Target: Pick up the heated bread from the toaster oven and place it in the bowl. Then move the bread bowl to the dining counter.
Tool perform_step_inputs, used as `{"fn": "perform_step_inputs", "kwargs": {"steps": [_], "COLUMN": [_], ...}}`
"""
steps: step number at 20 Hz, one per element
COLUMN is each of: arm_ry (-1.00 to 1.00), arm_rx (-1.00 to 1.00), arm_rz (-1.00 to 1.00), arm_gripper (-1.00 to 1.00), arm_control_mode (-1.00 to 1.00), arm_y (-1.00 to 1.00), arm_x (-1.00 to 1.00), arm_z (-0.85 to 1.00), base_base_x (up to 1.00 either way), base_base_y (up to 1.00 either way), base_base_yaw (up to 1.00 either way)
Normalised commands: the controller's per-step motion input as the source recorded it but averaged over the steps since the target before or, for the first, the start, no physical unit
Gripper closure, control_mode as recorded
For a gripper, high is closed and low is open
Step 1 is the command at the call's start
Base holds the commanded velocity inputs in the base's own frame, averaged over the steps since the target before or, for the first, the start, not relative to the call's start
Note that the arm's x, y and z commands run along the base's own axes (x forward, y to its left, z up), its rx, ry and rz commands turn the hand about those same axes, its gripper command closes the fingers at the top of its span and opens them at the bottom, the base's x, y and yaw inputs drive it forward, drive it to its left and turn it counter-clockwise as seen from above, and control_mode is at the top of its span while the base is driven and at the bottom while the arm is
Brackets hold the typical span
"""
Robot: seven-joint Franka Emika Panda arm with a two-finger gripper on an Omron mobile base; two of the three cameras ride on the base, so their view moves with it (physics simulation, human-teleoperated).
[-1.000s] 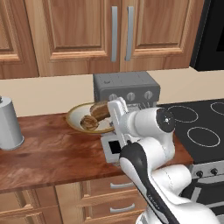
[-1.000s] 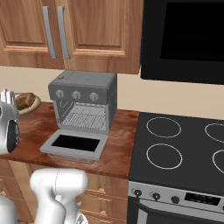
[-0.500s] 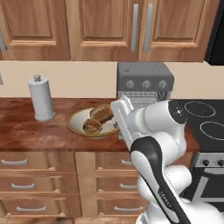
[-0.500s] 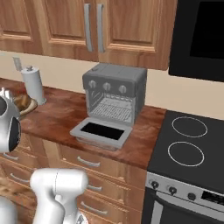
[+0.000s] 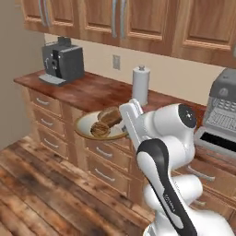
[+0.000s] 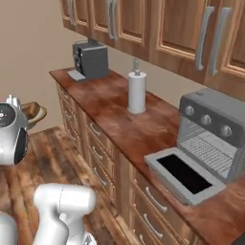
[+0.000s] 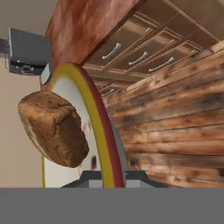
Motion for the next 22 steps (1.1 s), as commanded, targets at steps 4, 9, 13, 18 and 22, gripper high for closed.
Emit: {"fn": "perform_step_inputs", "kwargs": {"steps": [4,9,13,18,22], "arm_ry": [0.00,0.00,0.00,0.00,0.00], "arm_rx": [0.00,0.00,0.00,0.00,0.00], "arm_rz": [0.00,0.00,0.00,0.00,0.00], "arm_gripper": [1.00,1.00,1.00,1.00,1.00], "arm_control_mode": [1.00,1.00,1.00,1.00,1.00], "arm_y": [0.00,0.00,0.00,0.00,0.00], "arm_x": [0.00,0.00,0.00,0.00,0.00], "arm_z": [0.00,0.00,0.00,0.00,0.00], "base_base_x": [0.00,0.00,0.00,0.00,0.00], "base_base_y": [0.00,0.00,0.00,0.00,0.00], "base_base_yaw": [1.00,1.00,1.00,1.00,1.00]}}
